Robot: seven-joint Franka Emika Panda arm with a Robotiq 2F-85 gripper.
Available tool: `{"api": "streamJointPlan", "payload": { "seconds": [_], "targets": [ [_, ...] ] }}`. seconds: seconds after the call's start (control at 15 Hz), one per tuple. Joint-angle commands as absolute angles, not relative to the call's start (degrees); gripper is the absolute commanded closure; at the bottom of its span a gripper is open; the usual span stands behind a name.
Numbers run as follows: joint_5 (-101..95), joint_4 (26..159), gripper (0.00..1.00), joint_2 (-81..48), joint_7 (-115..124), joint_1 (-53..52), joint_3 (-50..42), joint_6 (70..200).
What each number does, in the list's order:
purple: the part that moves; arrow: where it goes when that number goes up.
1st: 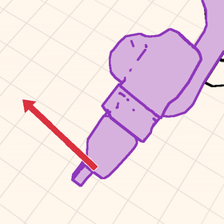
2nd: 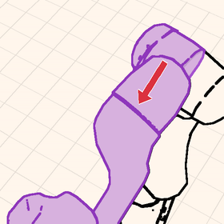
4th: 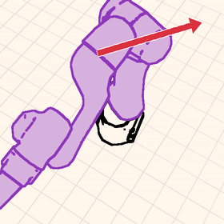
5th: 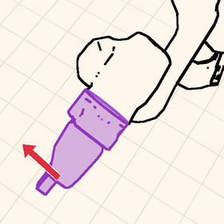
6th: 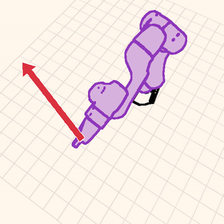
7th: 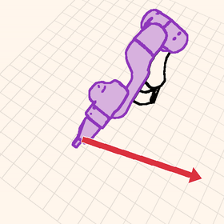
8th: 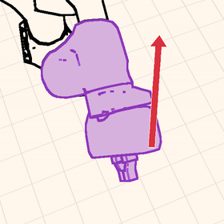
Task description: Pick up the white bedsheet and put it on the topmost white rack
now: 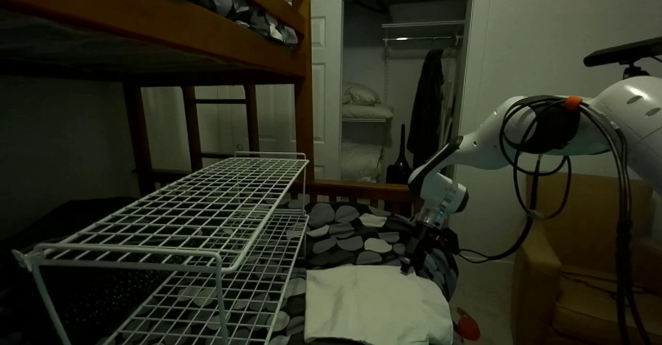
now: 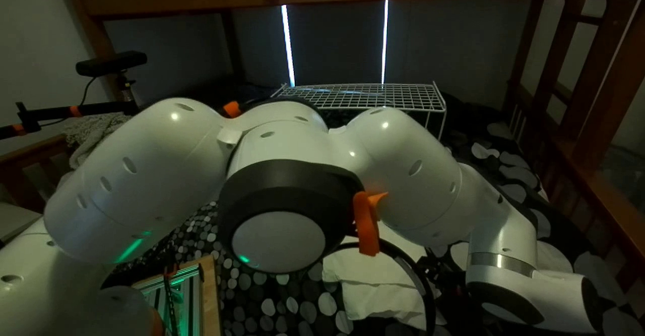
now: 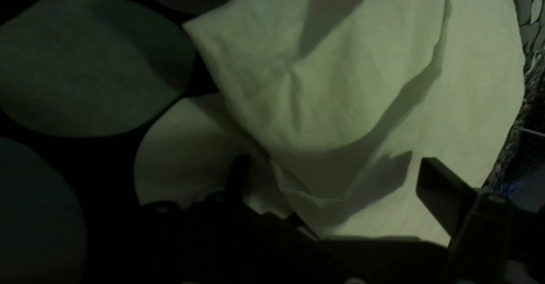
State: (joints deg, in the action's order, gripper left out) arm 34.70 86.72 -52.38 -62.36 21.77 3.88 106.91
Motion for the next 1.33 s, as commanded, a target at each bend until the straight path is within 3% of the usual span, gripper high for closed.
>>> {"api": "streamJointPlan", "payload": {
  "seconds": [0.0, 0.2, 0.27, 0.33, 0.53, 1.07, 1.27],
  "targets": [
    [33.8, 83.2, 0.02, -55.9, -60.0, 21.7, 4.2, 102.8],
    [33.4, 82.1, 0.0, -57.7, -59.1, 21.0, 4.3, 101.9],
    [33.4, 81.8, 0.05, -58.1, -58.7, 20.8, 4.2, 102.1],
    [33.6, 81.4, 0.25, -58.5, -58.6, 20.9, 4.4, 101.8],
    [34.0, 81.8, 0.35, -57.5, -58.2, 20.9, 4.7, 102.3],
    [31.9, 91.5, 0.97, -46.1, -54.0, 15.8, 4.1, 106.2],
    [31.0, 96.7, 1.0, -40.0, -50.8, 12.9, 4.1, 108.9]
  ]
}}
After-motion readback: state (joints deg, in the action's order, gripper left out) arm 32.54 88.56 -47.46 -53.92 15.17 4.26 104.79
